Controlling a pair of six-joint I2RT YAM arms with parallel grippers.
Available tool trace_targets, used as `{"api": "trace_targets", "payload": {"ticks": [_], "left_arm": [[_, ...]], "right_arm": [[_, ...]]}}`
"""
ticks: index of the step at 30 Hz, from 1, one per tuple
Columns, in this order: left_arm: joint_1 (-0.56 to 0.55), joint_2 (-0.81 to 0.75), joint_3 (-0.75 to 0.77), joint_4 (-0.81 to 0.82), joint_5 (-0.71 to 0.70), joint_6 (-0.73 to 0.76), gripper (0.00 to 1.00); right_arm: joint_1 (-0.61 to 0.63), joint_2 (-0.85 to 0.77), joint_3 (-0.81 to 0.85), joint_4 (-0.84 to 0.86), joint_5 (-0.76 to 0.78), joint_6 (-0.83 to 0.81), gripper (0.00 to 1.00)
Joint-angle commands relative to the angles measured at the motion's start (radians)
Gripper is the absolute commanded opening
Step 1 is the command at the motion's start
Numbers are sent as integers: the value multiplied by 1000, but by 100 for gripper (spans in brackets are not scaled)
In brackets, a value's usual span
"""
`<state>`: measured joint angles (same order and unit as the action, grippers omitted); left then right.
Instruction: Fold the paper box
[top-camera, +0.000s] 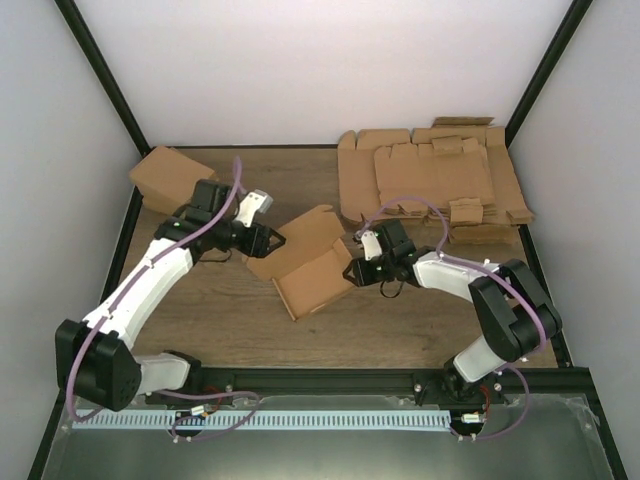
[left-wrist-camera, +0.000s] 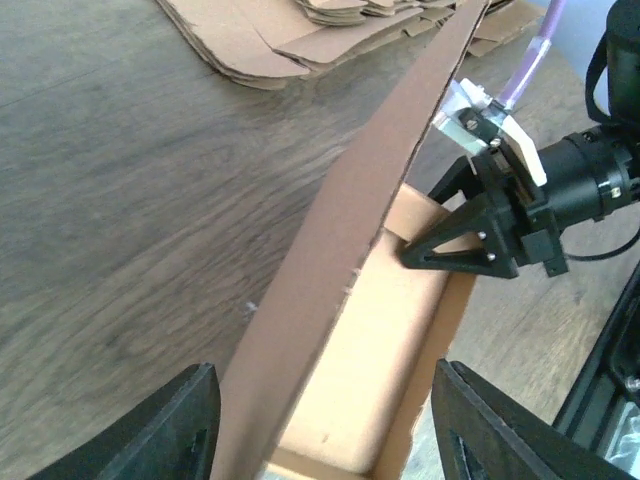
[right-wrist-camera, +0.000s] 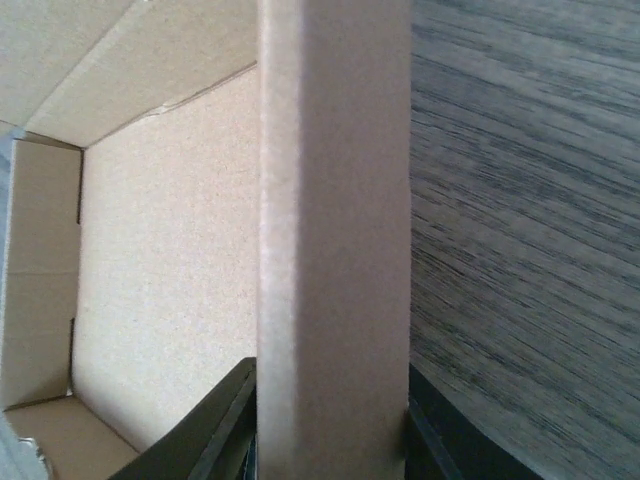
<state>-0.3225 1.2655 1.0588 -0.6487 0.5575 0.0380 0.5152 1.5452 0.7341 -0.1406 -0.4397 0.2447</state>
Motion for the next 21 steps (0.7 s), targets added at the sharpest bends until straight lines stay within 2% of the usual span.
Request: {"api": "trace_targets", "payload": {"ticks": [1,6,10,12,16,21], "left_arm": [[-57,67,12,24,-2,20,54],[-105,122,65,-15,-79,35,32],[-139,129,111,-38,-125,51,21],[-156,129,128,-54,-152,61,19],[-185,136,145,-84,-197,79,17],[-211,138,149,-95,-227,84,17]], "right_arm": [[24,7,-2,26,110,-39,34],[67,9,6,29,161,-48,38],[101,9,20,9,209,-55,50],[110,-2,19,14,204,-61,51],[115,-41,-4,46,129,-73,67],[115,-72,-2,33,74,-79,79]]}}
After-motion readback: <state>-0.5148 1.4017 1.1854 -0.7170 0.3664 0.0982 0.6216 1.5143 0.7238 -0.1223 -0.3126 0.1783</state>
